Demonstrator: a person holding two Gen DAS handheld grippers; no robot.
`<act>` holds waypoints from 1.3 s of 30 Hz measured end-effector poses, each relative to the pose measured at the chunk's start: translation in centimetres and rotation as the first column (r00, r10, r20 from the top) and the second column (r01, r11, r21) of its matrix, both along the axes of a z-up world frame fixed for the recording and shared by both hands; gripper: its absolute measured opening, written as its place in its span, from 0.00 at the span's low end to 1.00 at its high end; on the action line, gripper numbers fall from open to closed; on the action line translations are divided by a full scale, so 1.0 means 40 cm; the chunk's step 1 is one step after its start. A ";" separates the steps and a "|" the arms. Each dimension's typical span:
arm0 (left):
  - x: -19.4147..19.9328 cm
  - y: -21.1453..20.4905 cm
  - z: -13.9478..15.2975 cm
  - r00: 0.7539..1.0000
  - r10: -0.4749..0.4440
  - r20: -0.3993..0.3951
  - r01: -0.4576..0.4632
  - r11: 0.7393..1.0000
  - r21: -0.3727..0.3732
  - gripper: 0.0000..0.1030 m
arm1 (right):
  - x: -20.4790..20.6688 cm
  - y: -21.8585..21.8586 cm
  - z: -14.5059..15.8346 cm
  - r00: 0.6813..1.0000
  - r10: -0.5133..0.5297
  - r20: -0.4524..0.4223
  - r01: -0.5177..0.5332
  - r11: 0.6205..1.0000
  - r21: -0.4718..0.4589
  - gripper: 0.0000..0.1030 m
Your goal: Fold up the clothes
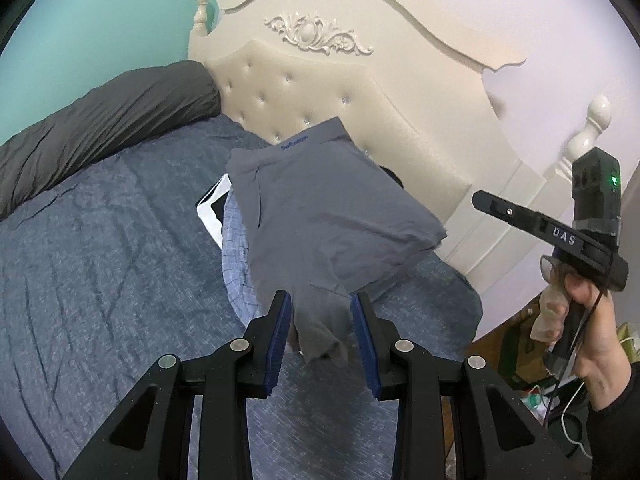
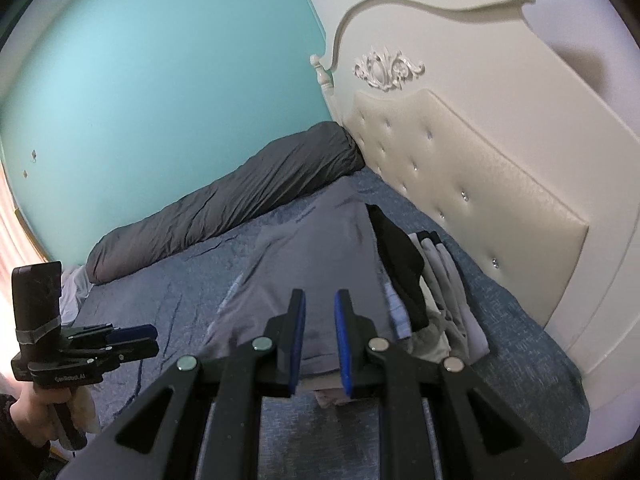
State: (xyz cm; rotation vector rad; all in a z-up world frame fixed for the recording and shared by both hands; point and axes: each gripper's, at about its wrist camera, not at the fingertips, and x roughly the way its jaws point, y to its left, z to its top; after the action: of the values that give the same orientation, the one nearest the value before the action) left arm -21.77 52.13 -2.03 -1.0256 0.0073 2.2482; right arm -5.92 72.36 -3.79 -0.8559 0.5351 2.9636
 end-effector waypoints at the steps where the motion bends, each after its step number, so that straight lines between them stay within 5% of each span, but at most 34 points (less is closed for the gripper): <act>1: 0.006 -0.003 0.007 1.000 0.000 -0.003 0.000 1.000 0.004 0.34 | 0.008 -0.009 0.005 1.000 -0.008 -0.003 0.008 1.000 0.004 0.14; 18: 0.152 -0.074 0.102 0.998 -0.025 -0.051 0.028 0.998 0.053 0.34 | 0.176 -0.164 0.102 0.994 -0.107 -0.029 0.107 0.994 0.023 0.14; 39: 0.326 -0.181 0.184 0.992 -0.064 -0.105 0.072 0.995 0.071 0.47 | 0.346 -0.366 0.148 0.986 -0.162 -0.034 0.162 0.987 0.010 0.16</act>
State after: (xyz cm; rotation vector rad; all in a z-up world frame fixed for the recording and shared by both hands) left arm -8.72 44.89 5.33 -0.8566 0.0022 2.2200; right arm 7.94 57.71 2.15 -0.7252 0.5571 2.8353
